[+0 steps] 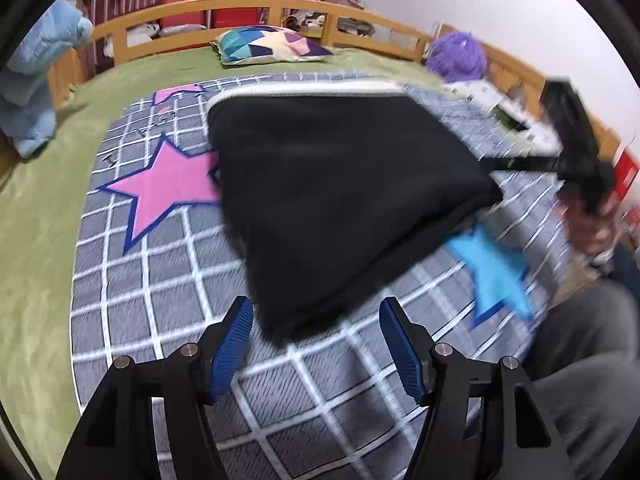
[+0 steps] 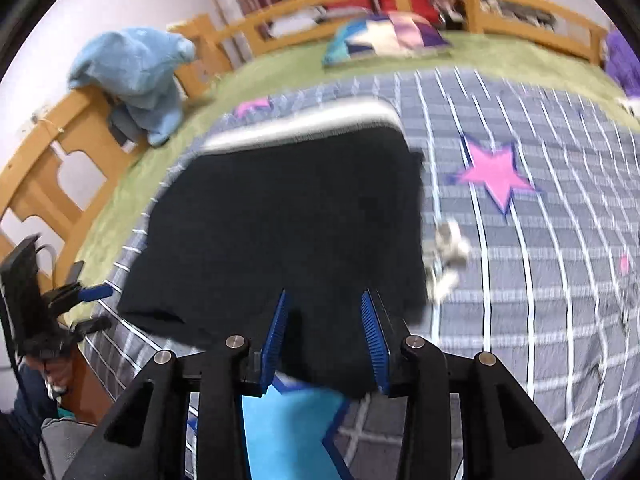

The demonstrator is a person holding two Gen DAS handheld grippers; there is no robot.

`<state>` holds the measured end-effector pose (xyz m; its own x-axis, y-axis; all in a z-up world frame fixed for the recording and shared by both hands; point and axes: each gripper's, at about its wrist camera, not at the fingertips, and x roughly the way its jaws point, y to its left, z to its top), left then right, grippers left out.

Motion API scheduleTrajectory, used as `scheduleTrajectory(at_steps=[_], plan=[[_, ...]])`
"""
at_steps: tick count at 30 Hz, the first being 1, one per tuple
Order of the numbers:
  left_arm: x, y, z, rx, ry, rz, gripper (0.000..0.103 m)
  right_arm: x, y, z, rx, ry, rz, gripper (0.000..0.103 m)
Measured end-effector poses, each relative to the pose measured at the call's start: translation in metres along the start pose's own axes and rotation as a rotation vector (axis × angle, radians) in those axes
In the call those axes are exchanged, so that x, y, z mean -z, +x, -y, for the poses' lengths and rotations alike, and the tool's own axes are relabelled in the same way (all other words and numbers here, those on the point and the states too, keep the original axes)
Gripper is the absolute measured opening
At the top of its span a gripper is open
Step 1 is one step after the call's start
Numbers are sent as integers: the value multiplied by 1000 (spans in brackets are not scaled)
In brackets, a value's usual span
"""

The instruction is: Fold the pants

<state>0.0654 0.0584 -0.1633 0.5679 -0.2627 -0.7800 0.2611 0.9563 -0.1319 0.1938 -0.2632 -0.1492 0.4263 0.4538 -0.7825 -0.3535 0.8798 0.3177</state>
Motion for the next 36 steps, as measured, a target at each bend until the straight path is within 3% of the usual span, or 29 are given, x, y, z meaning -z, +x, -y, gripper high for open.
scheduleTrajectory(at_steps=[3, 4, 5, 6, 8, 10, 14, 18, 20, 23, 26, 28, 30, 31, 32, 33, 36], plan=[[6, 21, 4, -74, -27, -15, 60, 11, -2, 16, -18, 80, -4, 38], [5, 26, 6, -100, -31, 4, 50, 13, -2, 21, -21, 107, -3, 38], [-1, 34, 8, -183, -31, 32, 29, 15, -1, 26, -24, 131, -10, 38], [-4, 38, 6, -221, -56, 39, 25, 17, 2, 30, -29, 149, -22, 38], [-9, 34, -14, -178, -233, 116, 20, 22, 9, 35, -29, 173, -48, 38], [-7, 31, -22, -162, -273, 142, 19, 27, 12, 38, -32, 188, -57, 38], [9, 33, -11, -183, -129, 86, 28, 28, 1, 33, -50, 171, -2, 39], [12, -2, -14, -122, -141, 118, 35, 24, 15, 28, -47, 152, -18, 45], [7, -20, -14, -94, -153, 171, 35, 25, 26, 28, -50, 160, -22, 37], [-13, -26, -8, -89, -150, 209, 37, 27, 24, 26, -62, 130, 6, 14], [-40, -20, 1, -76, -153, 221, 37, 22, -12, 29, -158, 133, 125, 13], [-47, -10, 4, -79, -153, 210, 38, 21, -24, 31, -159, 138, 160, 13], [-47, 5, 9, -90, -148, 157, 44, 23, -9, 34, -89, 116, 105, 14], [-46, 18, 11, -92, -140, 116, 44, 27, 11, 39, -54, 116, 29, 15], [-43, 24, 14, -102, -126, 98, 46, 30, 24, 44, -45, 130, -11, 23], [-39, 31, 19, -134, -92, 87, 46, 35, 33, 50, -51, 146, -34, 29], [-40, 21, 26, -149, -41, 120, 46, 31, 20, 50, -46, 100, -40, 31]])
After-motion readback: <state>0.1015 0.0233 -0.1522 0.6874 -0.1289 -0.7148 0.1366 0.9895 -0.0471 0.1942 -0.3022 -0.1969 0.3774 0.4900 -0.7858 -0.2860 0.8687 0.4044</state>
